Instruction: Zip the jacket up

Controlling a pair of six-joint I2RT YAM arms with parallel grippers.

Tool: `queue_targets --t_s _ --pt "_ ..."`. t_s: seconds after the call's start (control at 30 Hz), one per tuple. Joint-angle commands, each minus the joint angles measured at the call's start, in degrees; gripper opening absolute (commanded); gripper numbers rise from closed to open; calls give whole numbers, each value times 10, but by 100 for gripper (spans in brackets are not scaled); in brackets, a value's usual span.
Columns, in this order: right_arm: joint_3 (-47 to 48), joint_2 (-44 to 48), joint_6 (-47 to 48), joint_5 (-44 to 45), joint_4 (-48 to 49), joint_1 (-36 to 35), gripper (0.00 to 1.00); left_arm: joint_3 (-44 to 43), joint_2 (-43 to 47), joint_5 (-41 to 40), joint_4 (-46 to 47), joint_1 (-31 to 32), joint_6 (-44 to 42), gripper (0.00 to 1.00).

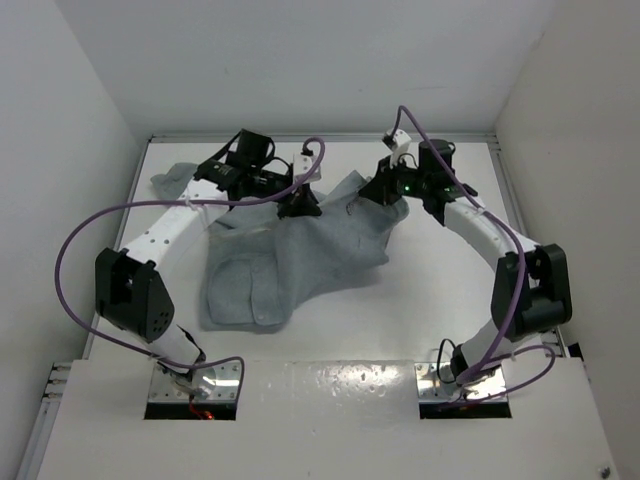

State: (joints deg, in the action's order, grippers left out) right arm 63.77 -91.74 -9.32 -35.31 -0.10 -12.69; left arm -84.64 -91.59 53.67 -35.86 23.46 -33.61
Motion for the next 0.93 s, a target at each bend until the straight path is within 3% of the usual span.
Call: queue_targets --t_s 0.0,0.03,0.07,0.13,0.17,0.27,0.3,0.37,0.53,0.7,0.9 --pt "29 -31 29 164 -24 74 0 -29 61 50 -93 -12 -30 0" --pt "35 -32 33 153 -25 80 0 -29 56 37 -93 -12 7 0" --pt "41 -31 34 133 -26 82 0 -35 49 17 -77 -12 45 16" --pt "53 -28 38 104 -54 88 12 -60 32 -29 -26 -18 113 83" --pt "66 -15 47 84 -87 93 37 -71 16 -60 8 -18 174 99" --pt "52 13 70 73 -105 95 70 -90 10 -118 71 -33 259 100" --pt "35 46 76 72 -116 98 88 -90 10 -196 99 -33 335 100" --pt "28 80 112 67 -147 112 100 -116 -3 -244 89 -39 357 100" --pt "37 87 118 54 -264 205 100 -153 -59 -411 40 -60 363 100" --pt "32 55 149 52 -307 275 100 -137 -77 -424 42 -116 374 100" --pt "3 55 152 48 -289 301 100 -105 -77 -460 64 -134 383 100"
